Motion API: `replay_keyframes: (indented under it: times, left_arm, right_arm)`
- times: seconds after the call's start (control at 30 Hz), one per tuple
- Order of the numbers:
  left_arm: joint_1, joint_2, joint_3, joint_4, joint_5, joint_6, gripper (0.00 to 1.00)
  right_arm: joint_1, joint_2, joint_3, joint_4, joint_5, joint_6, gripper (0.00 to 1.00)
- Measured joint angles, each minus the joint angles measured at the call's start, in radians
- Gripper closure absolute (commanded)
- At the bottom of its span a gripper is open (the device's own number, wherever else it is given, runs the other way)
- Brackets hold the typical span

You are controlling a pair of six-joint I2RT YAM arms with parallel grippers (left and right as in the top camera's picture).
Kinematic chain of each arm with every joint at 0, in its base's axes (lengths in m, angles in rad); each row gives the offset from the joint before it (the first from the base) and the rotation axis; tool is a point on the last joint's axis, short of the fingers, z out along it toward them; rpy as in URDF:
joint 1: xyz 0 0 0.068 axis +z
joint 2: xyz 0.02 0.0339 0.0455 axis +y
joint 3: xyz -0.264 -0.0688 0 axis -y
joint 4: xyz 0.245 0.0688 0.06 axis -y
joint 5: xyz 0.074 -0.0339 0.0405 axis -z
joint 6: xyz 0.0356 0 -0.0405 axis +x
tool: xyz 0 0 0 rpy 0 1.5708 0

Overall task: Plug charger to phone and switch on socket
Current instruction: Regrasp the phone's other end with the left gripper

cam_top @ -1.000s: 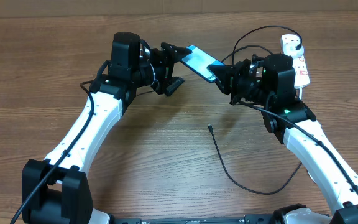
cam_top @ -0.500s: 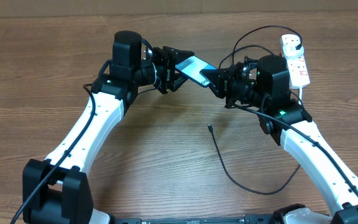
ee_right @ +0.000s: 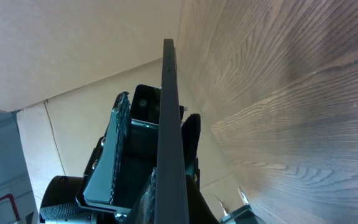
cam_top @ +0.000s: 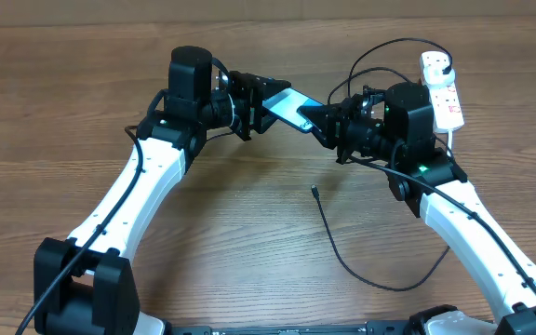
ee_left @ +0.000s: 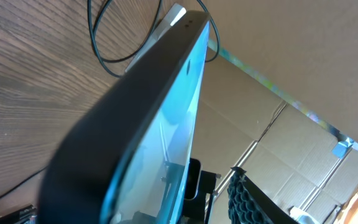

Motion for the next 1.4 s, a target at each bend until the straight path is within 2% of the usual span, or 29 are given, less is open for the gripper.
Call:
replay_keyframes:
  times: [0.27,0.6,1.07,1.23,1.4]
  left_arm:
    - [0.0,0.0,0.0,0.0,0.0,0.0,0.6]
    - [0.0,0.0,0.0,-0.005,0.004,-0.003,0.67]
    - [0.0,0.001,-0.005,-0.01,0.008,-0.002,0.84]
    - [0.0,0.001,-0.007,-0.011,0.008,0.0,0.92]
    - [0.0,0.001,-0.008,-0.012,0.011,0.005,0.96]
  right_arm:
    - [0.0,0.0,0.0,0.0,-0.018,0.001,0.96]
    - [0.0,0.0,0.0,0.002,-0.023,0.005,0.96]
    - [-0.002,0.0,0.0,0.012,-0.02,0.008,0.96]
    - [-0.002,0.0,0.0,0.011,-0.021,0.024,0.92]
    - [-0.003,0.0,0.0,0.012,-0.034,0.029,0.77]
